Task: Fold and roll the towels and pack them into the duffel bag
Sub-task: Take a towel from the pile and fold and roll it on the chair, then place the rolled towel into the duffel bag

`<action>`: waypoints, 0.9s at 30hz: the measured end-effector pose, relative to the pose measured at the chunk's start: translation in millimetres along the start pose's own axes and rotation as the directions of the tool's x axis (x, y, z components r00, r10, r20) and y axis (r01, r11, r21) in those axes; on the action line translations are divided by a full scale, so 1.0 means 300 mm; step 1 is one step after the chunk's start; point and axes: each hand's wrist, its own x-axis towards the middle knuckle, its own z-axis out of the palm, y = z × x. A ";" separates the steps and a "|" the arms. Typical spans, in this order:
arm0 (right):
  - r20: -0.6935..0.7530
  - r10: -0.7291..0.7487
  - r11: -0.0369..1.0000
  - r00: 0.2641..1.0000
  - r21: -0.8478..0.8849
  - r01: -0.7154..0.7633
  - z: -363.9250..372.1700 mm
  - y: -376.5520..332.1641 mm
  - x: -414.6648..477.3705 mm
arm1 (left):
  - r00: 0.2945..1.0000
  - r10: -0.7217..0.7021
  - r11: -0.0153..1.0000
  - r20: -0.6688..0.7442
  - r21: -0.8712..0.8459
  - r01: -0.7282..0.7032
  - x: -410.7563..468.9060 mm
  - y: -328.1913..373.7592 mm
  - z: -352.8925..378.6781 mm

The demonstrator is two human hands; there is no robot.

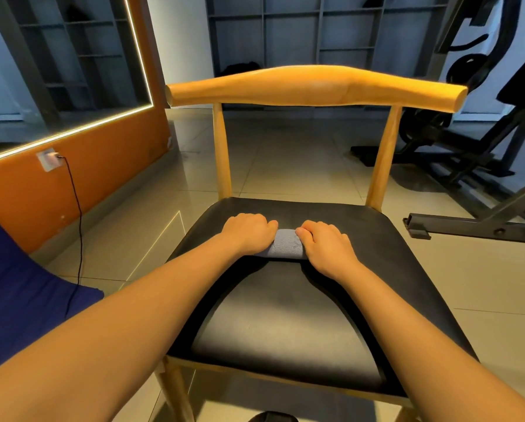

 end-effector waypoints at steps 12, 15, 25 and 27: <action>0.195 -0.041 0.953 0.980 0.303 -0.020 -0.148 -0.027 -0.192 | 0.893 0.400 0.907 -0.204 0.229 -0.354 -0.238 0.024 -0.085; 0.321 -0.053 0.834 0.946 0.535 -0.135 -0.243 -0.042 -0.300 | 0.802 0.550 0.833 -0.236 0.087 -0.546 -0.358 0.025 -0.133; 0.616 -0.175 0.635 0.768 0.667 -0.390 -0.222 -0.162 -0.744 | 0.689 0.656 0.728 -0.309 0.017 -0.685 -0.684 0.111 -0.117; 0.599 -0.135 0.665 0.790 0.645 -0.375 -0.225 -0.159 -0.825 | 0.733 0.630 0.750 -0.256 -0.044 -0.660 -0.737 0.132 -0.092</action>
